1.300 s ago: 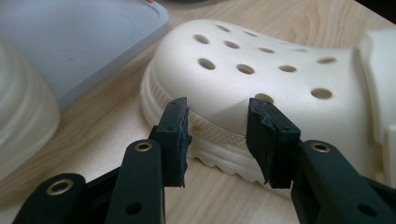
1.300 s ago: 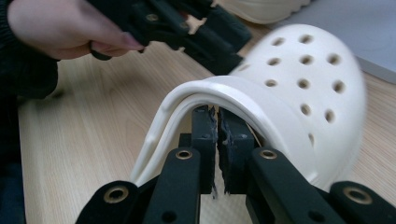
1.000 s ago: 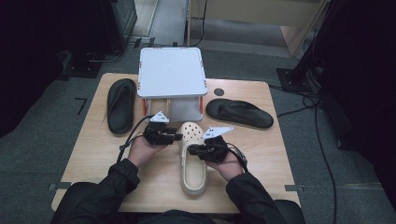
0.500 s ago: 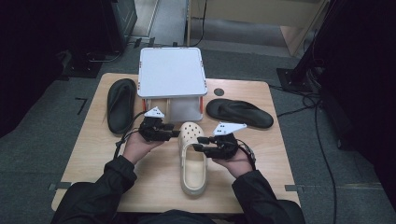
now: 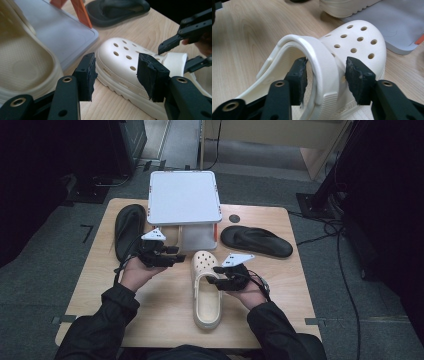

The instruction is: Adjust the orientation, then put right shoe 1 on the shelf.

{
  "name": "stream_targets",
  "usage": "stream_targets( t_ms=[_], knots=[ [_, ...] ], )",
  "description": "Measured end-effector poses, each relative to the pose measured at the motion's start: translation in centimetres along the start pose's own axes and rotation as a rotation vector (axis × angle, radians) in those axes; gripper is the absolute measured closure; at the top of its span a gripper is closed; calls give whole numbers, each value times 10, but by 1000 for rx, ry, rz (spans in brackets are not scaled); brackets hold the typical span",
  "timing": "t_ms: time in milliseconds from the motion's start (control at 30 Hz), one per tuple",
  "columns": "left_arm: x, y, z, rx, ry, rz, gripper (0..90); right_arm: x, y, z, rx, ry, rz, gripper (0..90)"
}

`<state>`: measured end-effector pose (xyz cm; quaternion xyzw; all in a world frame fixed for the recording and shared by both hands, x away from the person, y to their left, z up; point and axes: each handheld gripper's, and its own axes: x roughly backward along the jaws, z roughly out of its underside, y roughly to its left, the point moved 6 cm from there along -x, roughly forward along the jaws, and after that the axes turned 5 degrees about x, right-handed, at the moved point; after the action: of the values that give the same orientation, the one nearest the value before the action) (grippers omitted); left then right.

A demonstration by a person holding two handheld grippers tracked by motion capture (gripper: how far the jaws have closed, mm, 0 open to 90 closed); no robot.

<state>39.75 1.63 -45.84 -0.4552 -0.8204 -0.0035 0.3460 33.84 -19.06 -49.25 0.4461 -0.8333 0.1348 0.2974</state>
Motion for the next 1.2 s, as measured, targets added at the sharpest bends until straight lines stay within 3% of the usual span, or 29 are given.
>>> stream_targets(
  t_ms=[167, 333, 633, 833, 1200],
  knots=[
    [5, 4, -3, 4, 13, -12, 485, -1, -2, 2, 2, -19, 9, 585],
    [11, 6, -8, 4, -1, -13, 483, -2, 0, 1, 37, -11, 55, 621],
    [25, 14, -17, 14, -35, -25, 489, 2, -3, -5, 19, 4, 106, 707],
    [36, 21, -28, 17, -69, -39, 508, 5, -6, -13, 22, 13, 150, 752],
    [50, 30, -46, 15, -79, -50, 526, 11, -16, -34, 43, -4, 171, 772]
  ],
)
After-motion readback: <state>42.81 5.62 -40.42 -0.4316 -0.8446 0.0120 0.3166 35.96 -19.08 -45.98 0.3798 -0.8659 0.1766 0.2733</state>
